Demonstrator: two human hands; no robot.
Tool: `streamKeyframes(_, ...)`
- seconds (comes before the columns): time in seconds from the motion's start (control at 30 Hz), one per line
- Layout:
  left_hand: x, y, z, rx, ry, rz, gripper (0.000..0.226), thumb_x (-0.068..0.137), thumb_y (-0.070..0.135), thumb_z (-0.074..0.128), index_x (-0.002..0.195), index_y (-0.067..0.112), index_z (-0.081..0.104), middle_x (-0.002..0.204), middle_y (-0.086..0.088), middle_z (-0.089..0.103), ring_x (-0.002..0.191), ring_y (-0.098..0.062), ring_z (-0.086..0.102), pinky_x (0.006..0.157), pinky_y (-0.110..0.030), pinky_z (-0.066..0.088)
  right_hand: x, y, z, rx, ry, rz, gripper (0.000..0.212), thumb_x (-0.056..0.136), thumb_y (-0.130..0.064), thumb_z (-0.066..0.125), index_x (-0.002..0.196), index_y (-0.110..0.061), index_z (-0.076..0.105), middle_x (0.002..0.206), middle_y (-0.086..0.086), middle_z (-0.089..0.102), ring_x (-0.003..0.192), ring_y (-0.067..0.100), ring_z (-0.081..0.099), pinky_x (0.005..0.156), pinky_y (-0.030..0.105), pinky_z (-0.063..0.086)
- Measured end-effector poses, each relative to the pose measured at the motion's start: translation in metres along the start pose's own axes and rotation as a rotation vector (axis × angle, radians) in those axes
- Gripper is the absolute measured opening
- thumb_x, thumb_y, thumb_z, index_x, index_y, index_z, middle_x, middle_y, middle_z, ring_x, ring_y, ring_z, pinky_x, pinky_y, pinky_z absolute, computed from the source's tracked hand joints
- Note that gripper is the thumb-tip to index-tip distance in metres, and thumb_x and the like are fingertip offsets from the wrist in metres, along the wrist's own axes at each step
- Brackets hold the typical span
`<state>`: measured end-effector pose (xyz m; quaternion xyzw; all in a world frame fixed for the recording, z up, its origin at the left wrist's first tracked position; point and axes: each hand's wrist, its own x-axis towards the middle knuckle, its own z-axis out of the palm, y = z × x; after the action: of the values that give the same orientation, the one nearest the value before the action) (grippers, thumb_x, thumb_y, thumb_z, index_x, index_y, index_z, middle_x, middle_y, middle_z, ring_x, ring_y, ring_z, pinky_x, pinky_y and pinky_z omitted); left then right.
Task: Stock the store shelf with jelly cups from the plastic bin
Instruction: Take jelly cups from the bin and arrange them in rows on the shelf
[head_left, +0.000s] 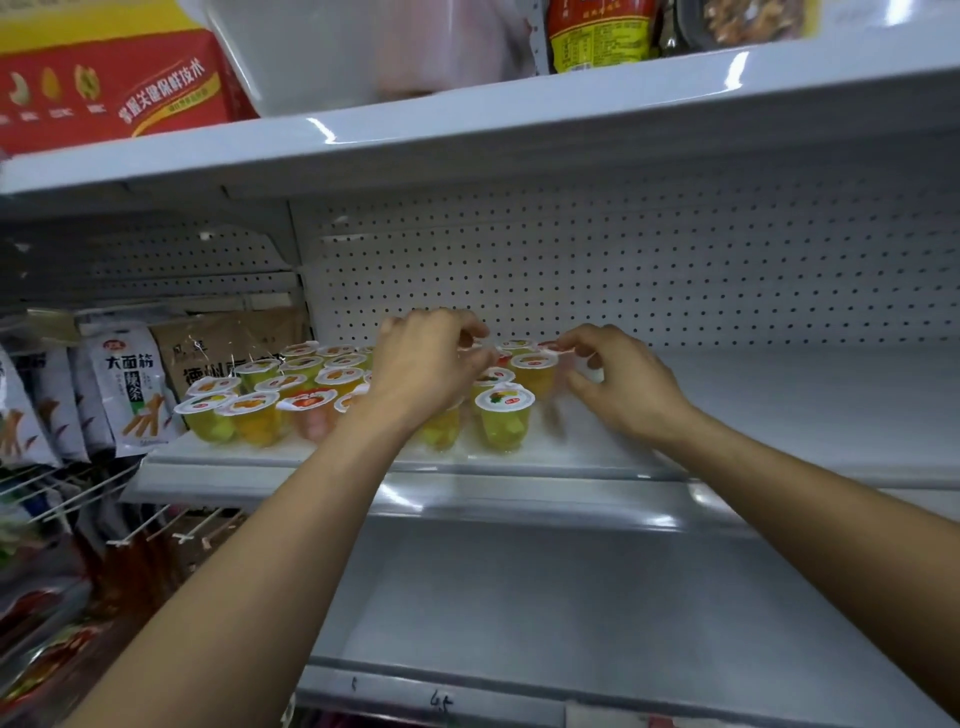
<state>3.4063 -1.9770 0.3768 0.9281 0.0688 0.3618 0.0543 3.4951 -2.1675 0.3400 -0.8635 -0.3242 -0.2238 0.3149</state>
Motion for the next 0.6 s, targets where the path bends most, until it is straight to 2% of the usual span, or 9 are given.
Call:
streamKeyframes(0.1, -0.038, 0.015, -0.012, -0.085, 0.106, 0.01, 0.033, 0.088, 0.045, 0.064, 0.118, 0.03, 0.064, 0.106, 0.011, 0.069, 0.094, -0.014, 0.065, 0.089, -0.035, 0.047, -0.032, -0.008, -0.018, -0.03, 0.048, -0.107, 0.032, 0.091, -0.026, 0.056, 0.123, -0.027, 0.058, 0.117, -0.003, 0.06, 0.103, 0.016, 0.057, 0.08, 0.032, 0.047)
streamKeyframes(0.23, -0.098, 0.029, -0.023, -0.156, 0.112, -0.057, 0.028, 0.087, 0.042, 0.064, 0.114, 0.034, 0.061, 0.098, 0.016, 0.062, 0.076, -0.009, 0.062, 0.073, -0.032, 0.05, -0.081, -0.019, -0.031, -0.056, 0.08, -0.205, 0.032, 0.09, -0.03, 0.06, 0.123, -0.029, 0.058, 0.117, -0.01, 0.06, 0.1, 0.01, 0.056, 0.076, 0.025, 0.035)
streamKeyframes(0.33, -0.147, 0.032, -0.032, -0.17, 0.054, -0.117, 0.031, 0.087, 0.043, 0.065, 0.116, 0.035, 0.058, 0.098, 0.017, 0.06, 0.075, -0.008, 0.061, 0.072, -0.034, 0.053, -0.119, -0.032, -0.029, 0.007, 0.084, -0.289, 0.031, 0.087, -0.028, 0.063, 0.117, -0.027, 0.061, 0.112, -0.008, 0.062, 0.094, 0.012, 0.058, 0.077, 0.03, 0.042)
streamKeyframes(0.43, -0.196, 0.027, -0.038, -0.144, -0.007, -0.195, 0.033, 0.088, 0.044, 0.066, 0.118, 0.033, 0.058, 0.096, 0.016, 0.061, 0.078, -0.01, 0.06, 0.072, -0.038, 0.055, -0.153, -0.049, -0.016, 0.045, 0.019, -0.364, 0.032, 0.084, -0.03, 0.059, 0.115, -0.023, 0.062, 0.109, -0.005, 0.063, 0.094, 0.016, 0.06, 0.08, 0.036, 0.047)
streamKeyframes(0.6, -0.274, -0.003, -0.053, -0.074, -0.13, -0.327, 0.037, 0.091, 0.044, 0.062, 0.124, 0.03, 0.056, 0.101, 0.013, 0.061, 0.077, -0.011, 0.06, 0.072, -0.038, 0.054, -0.195, -0.082, 0.029, 0.105, -0.179, -0.414, 0.032, 0.087, -0.027, 0.063, 0.119, -0.024, 0.06, 0.11, -0.004, 0.062, 0.097, 0.016, 0.058, 0.082, 0.034, 0.041)
